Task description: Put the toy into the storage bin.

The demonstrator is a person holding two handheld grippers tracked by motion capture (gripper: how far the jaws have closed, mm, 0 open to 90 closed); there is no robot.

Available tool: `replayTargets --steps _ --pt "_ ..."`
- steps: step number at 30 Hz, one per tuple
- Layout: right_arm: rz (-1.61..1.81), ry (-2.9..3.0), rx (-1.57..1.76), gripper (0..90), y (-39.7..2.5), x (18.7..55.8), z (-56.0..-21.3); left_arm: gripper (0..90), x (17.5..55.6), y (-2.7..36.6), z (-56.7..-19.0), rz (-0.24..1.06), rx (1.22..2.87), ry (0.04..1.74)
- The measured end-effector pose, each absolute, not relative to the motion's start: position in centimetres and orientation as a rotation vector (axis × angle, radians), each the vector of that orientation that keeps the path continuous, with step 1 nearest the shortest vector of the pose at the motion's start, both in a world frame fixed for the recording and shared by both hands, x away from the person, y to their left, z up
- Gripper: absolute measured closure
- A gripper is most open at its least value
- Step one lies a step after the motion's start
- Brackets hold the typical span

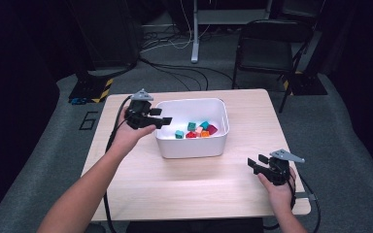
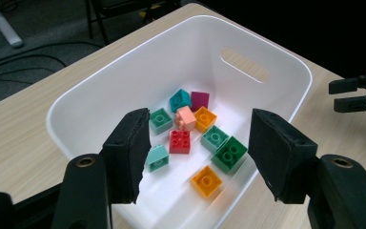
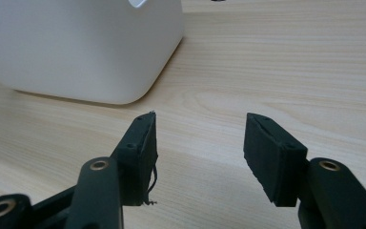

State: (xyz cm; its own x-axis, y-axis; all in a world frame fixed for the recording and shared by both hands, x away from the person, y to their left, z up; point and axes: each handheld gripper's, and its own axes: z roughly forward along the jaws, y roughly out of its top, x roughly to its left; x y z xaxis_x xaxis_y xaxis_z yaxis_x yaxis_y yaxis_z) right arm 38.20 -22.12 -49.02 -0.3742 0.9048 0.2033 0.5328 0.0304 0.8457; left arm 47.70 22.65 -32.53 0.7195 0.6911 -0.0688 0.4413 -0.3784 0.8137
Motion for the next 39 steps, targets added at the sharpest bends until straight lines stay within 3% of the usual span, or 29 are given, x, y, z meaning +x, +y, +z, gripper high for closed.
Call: replayTargets --steps 11,25,39 --pt "1.282 1.921 1.465 44.4 -22.2 38.2 -49.1 39.5 46.0 26.3 -33.7 0.410 2.025 0.919" --pt "1.267 1.922 1.483 44.3 -22.4 38.2 -49.3 39.5 41.9 26.6 -38.3 0.388 1.998 0.923" --pt "1.253 1.935 1.491 44.2 -22.3 38.2 -49.6 39.5 41.0 27.0 -43.4 0.382 2.048 0.987"
